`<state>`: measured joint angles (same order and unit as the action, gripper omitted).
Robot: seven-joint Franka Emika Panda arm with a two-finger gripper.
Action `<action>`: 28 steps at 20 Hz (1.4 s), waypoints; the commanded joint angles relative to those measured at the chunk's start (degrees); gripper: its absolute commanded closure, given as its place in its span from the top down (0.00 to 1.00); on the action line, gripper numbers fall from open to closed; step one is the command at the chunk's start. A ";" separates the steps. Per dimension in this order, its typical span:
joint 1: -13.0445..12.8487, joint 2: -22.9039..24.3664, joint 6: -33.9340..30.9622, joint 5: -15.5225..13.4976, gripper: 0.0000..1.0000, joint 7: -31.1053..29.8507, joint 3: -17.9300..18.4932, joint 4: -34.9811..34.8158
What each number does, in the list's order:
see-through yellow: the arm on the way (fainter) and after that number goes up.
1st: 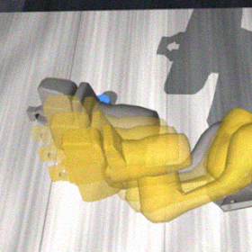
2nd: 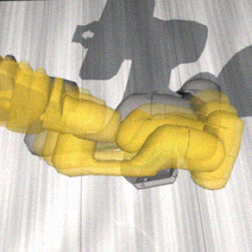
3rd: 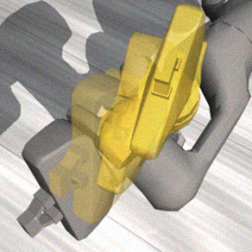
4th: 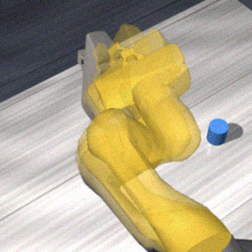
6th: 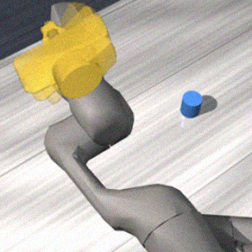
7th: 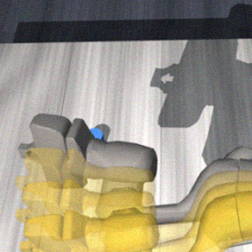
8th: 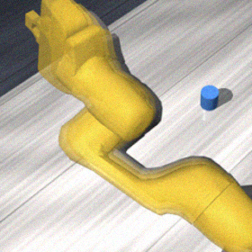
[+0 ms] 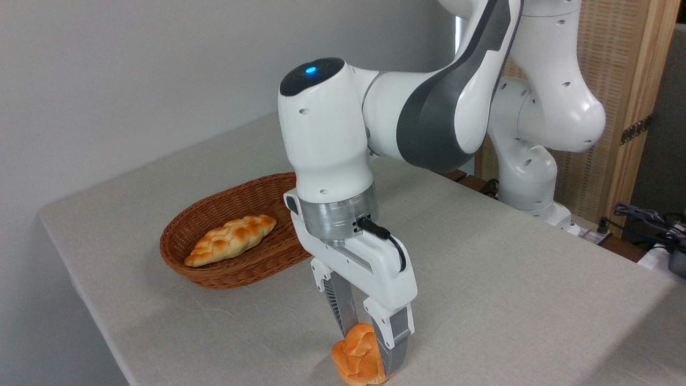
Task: Put bread into the basket
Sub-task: 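Close the gripper on the orange bun, then lift the orange bun and carry it into the wicker basket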
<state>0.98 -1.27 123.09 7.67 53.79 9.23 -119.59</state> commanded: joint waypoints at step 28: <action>-0.45 2.49 -13.83 -8.82 0.35 -8.51 -9.57 11.40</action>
<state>0.70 -1.07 114.22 -0.26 50.14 3.89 -110.37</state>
